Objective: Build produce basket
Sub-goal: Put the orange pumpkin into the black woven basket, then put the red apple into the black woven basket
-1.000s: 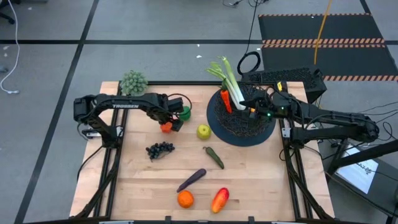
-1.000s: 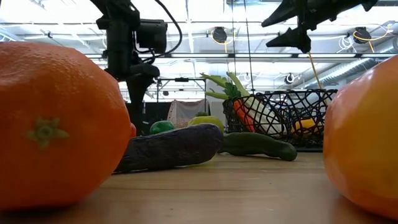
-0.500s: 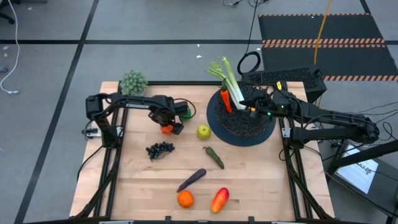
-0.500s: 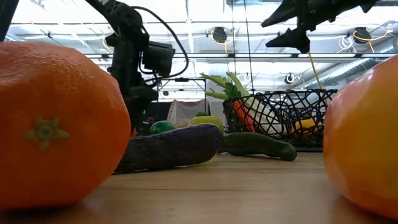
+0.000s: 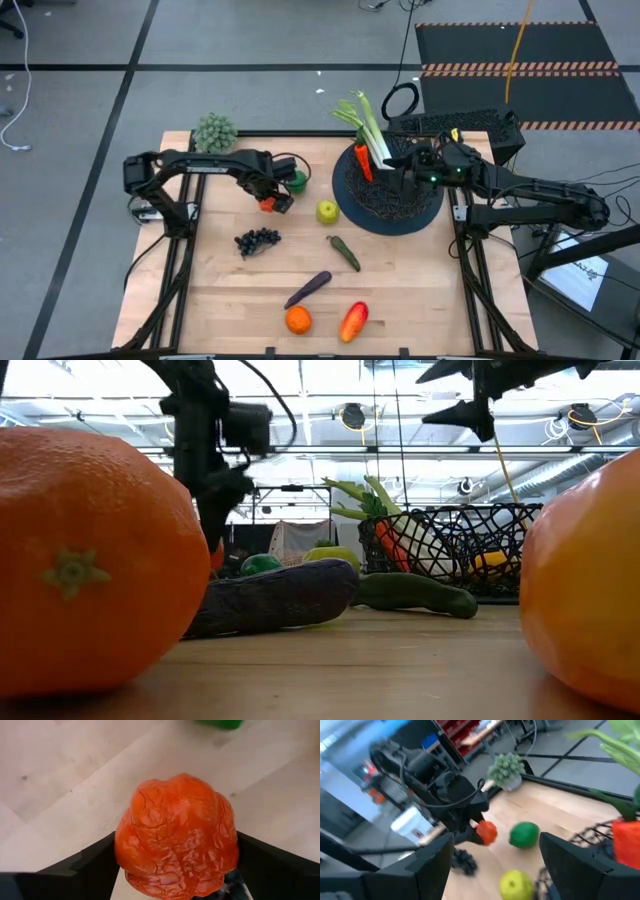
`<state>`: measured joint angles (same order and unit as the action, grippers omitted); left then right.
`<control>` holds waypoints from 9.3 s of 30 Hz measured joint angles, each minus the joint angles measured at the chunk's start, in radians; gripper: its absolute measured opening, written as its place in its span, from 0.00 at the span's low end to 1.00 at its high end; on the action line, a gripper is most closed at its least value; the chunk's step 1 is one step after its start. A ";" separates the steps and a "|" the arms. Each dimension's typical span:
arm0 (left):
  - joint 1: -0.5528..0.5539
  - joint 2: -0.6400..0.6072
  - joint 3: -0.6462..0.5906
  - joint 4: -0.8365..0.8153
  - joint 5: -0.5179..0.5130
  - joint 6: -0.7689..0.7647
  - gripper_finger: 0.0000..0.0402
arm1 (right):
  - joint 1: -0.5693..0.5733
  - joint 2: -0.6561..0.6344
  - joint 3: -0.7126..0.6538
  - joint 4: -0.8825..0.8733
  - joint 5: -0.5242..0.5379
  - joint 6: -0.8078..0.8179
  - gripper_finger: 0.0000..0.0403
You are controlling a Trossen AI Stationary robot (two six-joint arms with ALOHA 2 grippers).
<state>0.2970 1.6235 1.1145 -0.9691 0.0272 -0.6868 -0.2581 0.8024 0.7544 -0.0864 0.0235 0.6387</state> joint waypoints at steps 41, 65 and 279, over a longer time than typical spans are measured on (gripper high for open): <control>-0.163 -0.551 0.002 1.369 -0.096 -0.257 0.87 | 0.496 0.591 0.672 0.301 0.661 -0.577 0.71; -0.241 -0.322 0.002 1.781 -0.349 -0.149 0.86 | 0.495 0.591 0.675 0.501 0.793 -1.189 0.89; -0.527 -0.158 0.185 0.417 -0.278 0.065 0.95 | 0.616 0.111 0.089 0.010 0.357 0.325 0.83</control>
<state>-0.2302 1.4659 1.2999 -0.5518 -0.2507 -0.6215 0.3579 0.9137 0.8429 -0.0761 0.3800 0.9635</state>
